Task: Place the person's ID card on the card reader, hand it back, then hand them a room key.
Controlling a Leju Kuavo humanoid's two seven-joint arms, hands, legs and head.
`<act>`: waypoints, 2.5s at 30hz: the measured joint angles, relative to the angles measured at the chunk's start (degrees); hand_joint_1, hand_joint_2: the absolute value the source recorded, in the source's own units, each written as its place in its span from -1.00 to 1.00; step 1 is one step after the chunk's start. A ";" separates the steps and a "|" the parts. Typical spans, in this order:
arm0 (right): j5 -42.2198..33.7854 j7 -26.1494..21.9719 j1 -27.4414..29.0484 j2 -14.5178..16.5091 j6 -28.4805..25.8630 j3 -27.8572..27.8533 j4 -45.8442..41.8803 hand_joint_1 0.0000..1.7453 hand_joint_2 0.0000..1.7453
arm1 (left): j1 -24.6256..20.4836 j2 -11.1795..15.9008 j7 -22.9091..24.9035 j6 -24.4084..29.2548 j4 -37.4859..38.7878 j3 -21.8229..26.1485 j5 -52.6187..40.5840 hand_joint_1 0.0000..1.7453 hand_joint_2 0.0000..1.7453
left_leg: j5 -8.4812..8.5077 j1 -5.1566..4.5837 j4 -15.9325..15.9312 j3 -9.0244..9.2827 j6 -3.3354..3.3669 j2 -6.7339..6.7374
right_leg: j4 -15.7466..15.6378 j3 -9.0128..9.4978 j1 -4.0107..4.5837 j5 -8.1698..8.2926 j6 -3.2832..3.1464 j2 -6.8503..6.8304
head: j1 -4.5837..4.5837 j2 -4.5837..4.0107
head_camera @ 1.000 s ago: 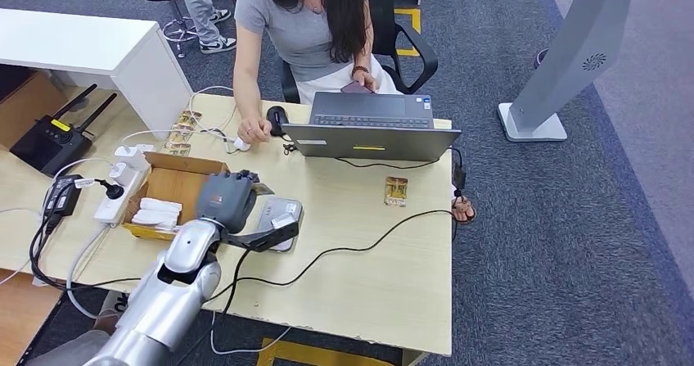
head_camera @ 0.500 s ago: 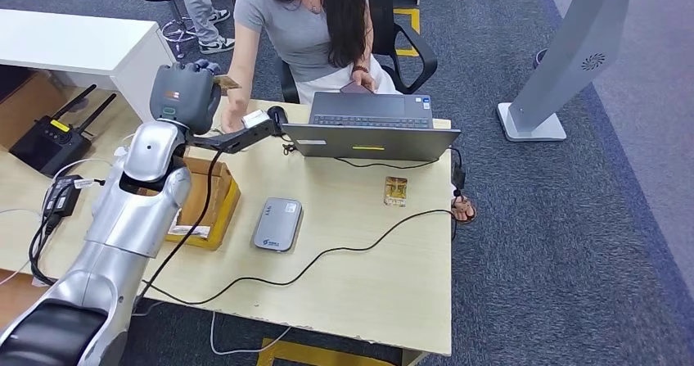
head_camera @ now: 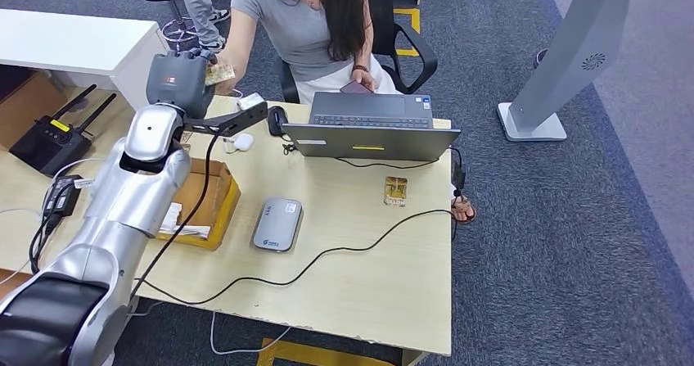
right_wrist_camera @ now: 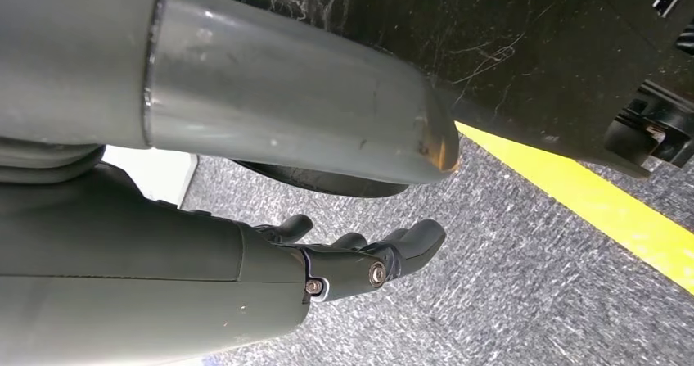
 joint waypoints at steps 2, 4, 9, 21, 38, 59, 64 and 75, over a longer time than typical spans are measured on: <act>-0.10 -0.02 0.00 0.00 -0.06 -0.02 0.00 -1.00 -1.00 | 0.02 -0.45 0.15 -0.60 0.43 0.00 -0.20 -1.00 1.00 | 0.00 0.00 0.00 0.00 0.00 -0.01 | 0.00 0.01 0.00 0.00 0.00 0.00 | 0.01 0.00; -0.18 -0.14 0.00 0.00 -0.13 -0.04 0.00 -1.00 -1.00 | 0.41 -0.93 0.05 -1.09 0.51 -0.01 -0.27 -1.00 1.00 | 0.00 -0.01 0.00 0.00 0.00 -0.01 | 0.00 0.02 0.00 0.00 0.00 -0.01 | 0.01 0.00; -0.27 -0.40 0.00 0.00 -0.19 -0.08 0.00 -1.00 -1.00 | 2.88 -2.02 -0.91 -1.20 -0.40 -0.03 0.02 -1.00 1.00 | 0.00 -0.01 0.00 -0.01 0.00 0.01 | 0.00 0.01 -0.01 0.00 0.00 0.00 | 0.01 0.00; -3.81 -0.97 0.42 0.02 -2.80 -2.31 0.02 -1.00 -1.00 | 34.99 -0.23 -8.55 12.18 -30.14 -0.08 7.90 -1.00 1.00 | -0.21 -0.01 -0.04 -0.11 -0.03 0.21 | -0.02 -0.16 -0.01 -0.11 0.01 0.21 | 0.01 0.00; -5.14 -2.03 0.86 -0.16 -1.49 -4.94 0.34 -1.00 -1.00 | 56.02 6.10 -3.87 -2.58 -44.60 8.53 13.76 -1.00 1.00 | -0.14 0.03 -0.06 -0.16 -0.07 0.10 | -0.01 -0.21 0.03 -0.11 0.00 0.05 | -0.01 0.00; -4.14 -1.52 0.83 -0.33 -0.70 -4.95 0.46 -1.00 -1.00 | 48.42 7.16 -1.45 -9.26 -35.25 13.57 12.95 -0.58 1.00 | -0.01 0.08 -0.04 -0.18 -0.13 0.09 | -0.01 -0.20 0.10 0.01 -0.03 0.03 | 0.00 0.00; -4.09 -1.52 0.81 -0.33 -0.66 -4.95 0.46 -1.00 -1.00 | 48.42 6.99 -1.45 -9.29 -34.57 13.57 12.96 0.98 1.00 | -0.01 0.08 -0.04 -0.18 -0.13 0.08 | -0.01 -0.20 0.11 0.00 -0.04 0.03 | 0.00 0.00; -4.05 -1.38 0.83 -0.33 -0.64 -4.95 0.48 -1.00 -1.00 | 48.36 6.84 -0.72 -10.09 -33.71 13.57 13.10 1.00 1.00 | -0.01 0.07 -0.04 -0.18 -0.13 0.09 | -0.01 -0.20 0.11 0.00 -0.04 0.04 | 0.01 0.00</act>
